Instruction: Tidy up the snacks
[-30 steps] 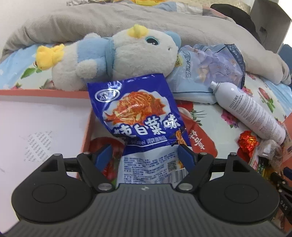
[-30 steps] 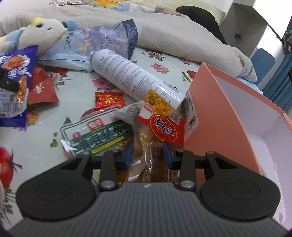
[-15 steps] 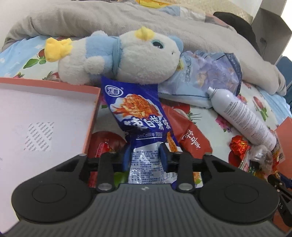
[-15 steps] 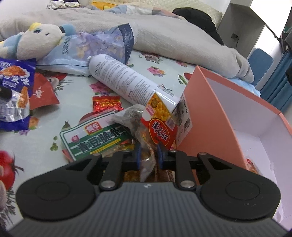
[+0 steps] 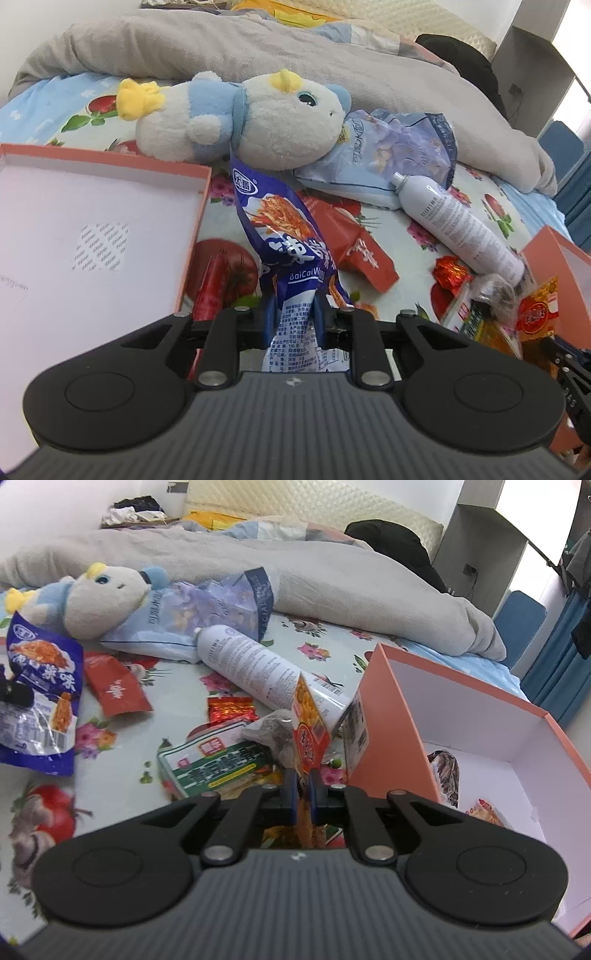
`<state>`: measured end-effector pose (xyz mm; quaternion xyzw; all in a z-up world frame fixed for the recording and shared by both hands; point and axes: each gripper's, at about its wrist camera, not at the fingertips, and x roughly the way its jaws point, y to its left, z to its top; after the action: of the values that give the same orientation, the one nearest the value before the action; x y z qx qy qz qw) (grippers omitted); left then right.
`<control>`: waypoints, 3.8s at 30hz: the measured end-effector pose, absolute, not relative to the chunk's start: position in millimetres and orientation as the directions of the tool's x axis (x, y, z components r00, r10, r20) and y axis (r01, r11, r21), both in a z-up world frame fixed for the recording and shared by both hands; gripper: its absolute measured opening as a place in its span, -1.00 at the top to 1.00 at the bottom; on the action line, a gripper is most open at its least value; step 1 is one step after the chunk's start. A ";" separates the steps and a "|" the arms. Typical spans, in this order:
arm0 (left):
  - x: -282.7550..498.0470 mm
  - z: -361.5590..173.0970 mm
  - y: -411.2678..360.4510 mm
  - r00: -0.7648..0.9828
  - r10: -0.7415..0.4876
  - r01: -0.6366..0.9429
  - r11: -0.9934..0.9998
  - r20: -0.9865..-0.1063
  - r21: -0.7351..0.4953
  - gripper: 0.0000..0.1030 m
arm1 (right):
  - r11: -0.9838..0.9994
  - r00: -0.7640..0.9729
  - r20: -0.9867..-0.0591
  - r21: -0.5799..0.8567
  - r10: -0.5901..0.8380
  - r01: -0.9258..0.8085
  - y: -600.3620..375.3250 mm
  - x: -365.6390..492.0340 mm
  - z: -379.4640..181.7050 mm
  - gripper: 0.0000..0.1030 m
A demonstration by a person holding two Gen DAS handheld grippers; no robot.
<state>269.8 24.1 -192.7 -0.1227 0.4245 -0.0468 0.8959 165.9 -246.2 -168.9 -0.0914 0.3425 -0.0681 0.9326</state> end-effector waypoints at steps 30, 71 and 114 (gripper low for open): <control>175.5 -202.4 -26.5 0.499 -0.347 0.139 0.937 -0.794 -0.322 0.53 | 0.968 0.689 -0.722 0.216 0.067 0.132 -286.7 108.2 -171.7 0.76; 173.3 -198.4 -7.9 0.498 -0.229 0.058 0.971 -0.836 -0.231 0.53 | 0.967 0.615 -0.766 0.037 0.189 -0.251 -228.5 95.7 -225.7 -0.65; 188.1 -213.3 -41.4 0.459 -0.230 0.135 0.973 -0.858 -0.188 0.53 | 0.723 0.545 -0.605 0.691 0.581 -0.004 -294.8 126.6 -229.2 -0.55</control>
<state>188.1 -41.4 -213.3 -0.0465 0.5090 -0.1071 0.8528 126.6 -294.8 -229.2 0.3260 0.4421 0.1793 0.8162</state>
